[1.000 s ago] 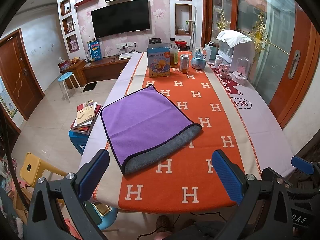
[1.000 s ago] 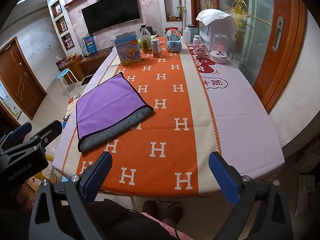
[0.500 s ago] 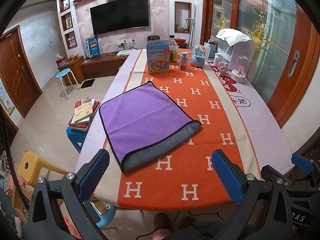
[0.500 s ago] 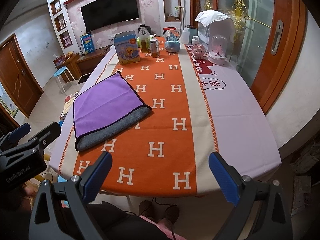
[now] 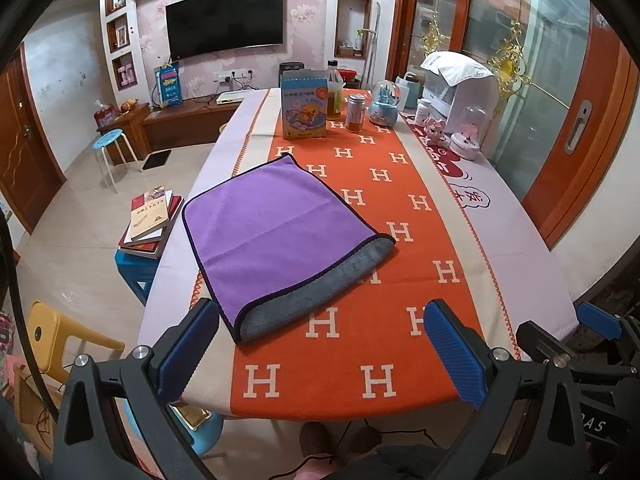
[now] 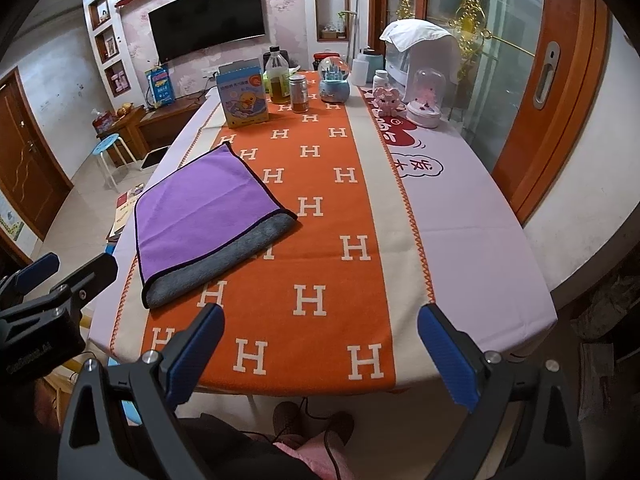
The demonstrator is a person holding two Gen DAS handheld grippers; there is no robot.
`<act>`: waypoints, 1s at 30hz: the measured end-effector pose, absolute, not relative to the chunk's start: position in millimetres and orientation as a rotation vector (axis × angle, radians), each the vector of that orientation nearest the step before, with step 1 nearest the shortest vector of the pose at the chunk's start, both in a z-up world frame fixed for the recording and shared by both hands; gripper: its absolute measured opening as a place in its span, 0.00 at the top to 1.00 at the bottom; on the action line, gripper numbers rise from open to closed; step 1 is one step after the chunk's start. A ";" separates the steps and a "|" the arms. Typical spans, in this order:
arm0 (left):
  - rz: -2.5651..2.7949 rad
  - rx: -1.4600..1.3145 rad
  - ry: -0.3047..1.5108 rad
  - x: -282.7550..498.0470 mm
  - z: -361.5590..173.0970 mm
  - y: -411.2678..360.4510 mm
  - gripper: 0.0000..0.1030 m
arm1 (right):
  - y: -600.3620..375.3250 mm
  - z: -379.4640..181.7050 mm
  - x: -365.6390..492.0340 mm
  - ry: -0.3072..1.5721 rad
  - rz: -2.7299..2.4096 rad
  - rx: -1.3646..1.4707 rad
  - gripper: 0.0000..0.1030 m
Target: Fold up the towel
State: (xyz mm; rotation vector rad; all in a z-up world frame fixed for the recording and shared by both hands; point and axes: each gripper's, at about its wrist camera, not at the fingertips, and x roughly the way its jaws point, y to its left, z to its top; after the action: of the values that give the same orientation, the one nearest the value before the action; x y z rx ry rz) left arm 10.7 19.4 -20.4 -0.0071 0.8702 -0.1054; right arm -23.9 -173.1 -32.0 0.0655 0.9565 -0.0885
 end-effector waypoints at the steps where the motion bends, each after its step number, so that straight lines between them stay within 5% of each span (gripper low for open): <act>1: -0.110 -0.004 0.876 12.0 -22.2 20.5 0.01 | -172.4 -33.1 -22.9 0.962 -0.094 0.069 0.05; 30: 0.174 -0.164 1.104 75.1 -94.5 87.0 0.01 | -154.0 -80.8 97.0 1.013 0.237 -0.123 0.05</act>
State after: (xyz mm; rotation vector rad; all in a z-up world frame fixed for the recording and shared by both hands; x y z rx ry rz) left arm 75.1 87.0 -94.5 -0.1640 1.1041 0.1738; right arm 97.0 -154.0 -80.8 -0.1227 1.0125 0.2371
